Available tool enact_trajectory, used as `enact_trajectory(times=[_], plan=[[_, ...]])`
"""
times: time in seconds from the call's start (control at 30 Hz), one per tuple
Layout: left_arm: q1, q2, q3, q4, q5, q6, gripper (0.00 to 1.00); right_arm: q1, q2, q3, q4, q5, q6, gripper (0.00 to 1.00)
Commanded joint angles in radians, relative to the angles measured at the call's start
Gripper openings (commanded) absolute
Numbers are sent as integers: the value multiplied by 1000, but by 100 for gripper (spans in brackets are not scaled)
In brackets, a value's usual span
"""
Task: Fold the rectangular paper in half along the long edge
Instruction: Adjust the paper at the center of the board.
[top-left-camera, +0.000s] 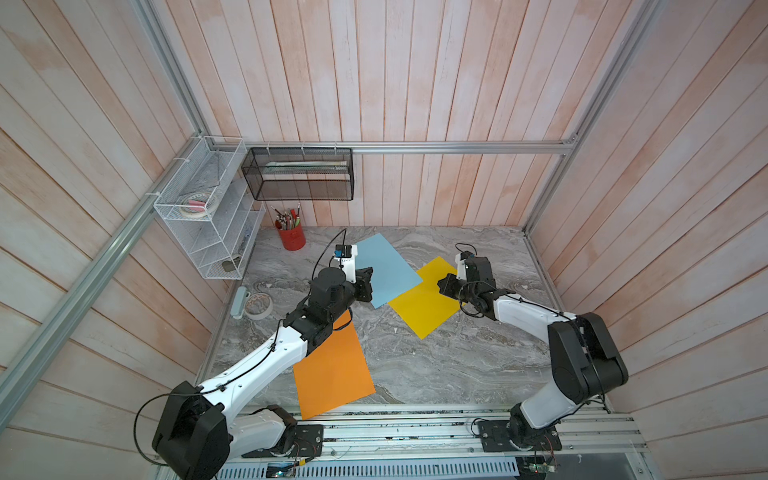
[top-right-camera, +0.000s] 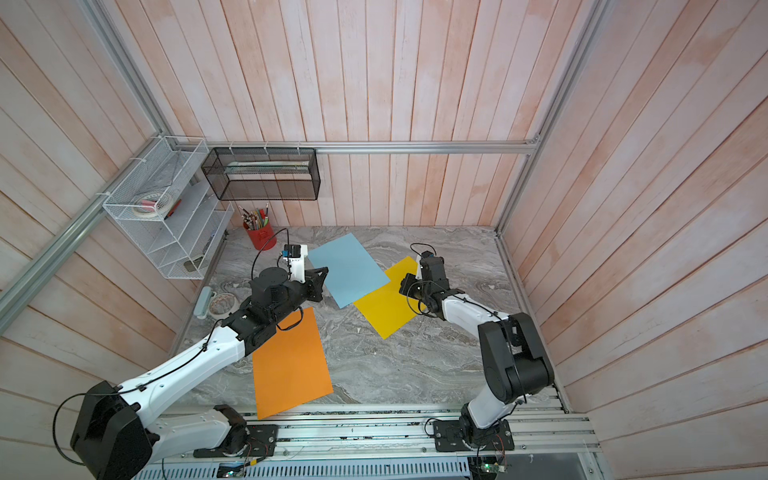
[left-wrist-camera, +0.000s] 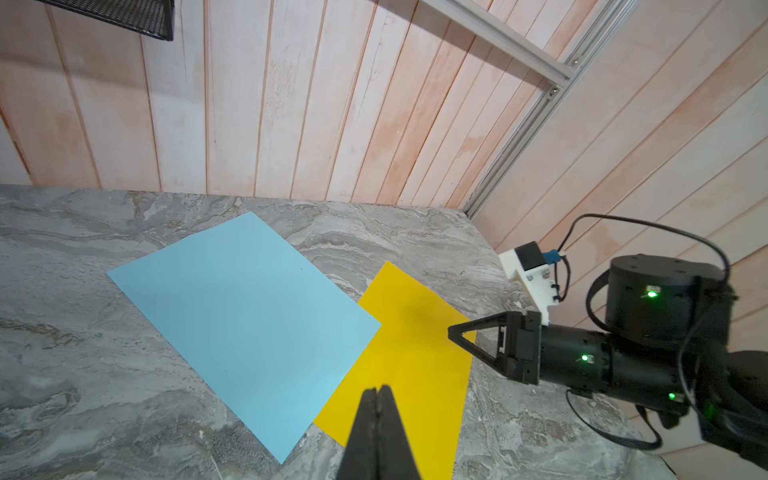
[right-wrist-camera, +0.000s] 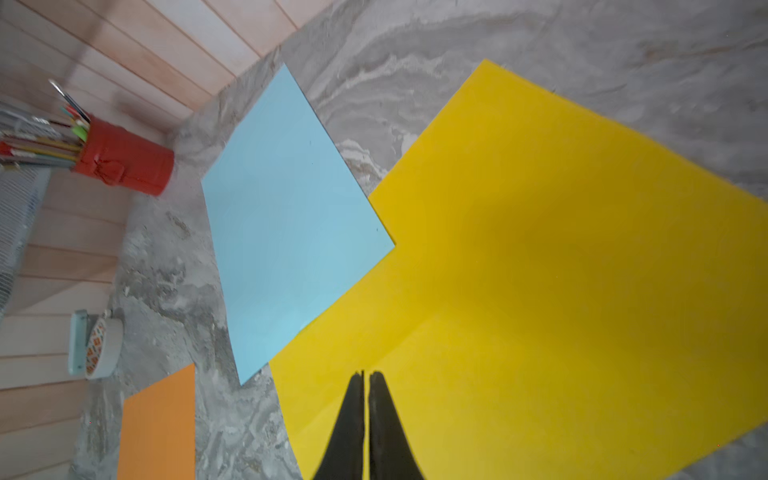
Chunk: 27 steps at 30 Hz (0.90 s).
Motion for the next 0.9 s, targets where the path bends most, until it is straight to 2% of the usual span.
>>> enact_trajectory(times=[0.0, 0.2, 0.5, 0.7, 0.87], plan=[[-8, 45, 17, 1, 30, -30, 0, 32, 69, 39, -43, -11, 18, 4], [-10, 114, 23, -25, 36, -61, 0, 68, 159, 65, -140, -62, 37, 0], [-10, 237, 83, -80, 87, -73, 0, 44, 80, -96, -220, -68, 44, 0], [-14, 376, 193, -169, 165, -48, 0, -98, -67, -224, -322, -141, 10, 0], [-32, 452, 252, -162, 241, -19, 0, -273, -202, -231, -493, -174, -89, 0]])
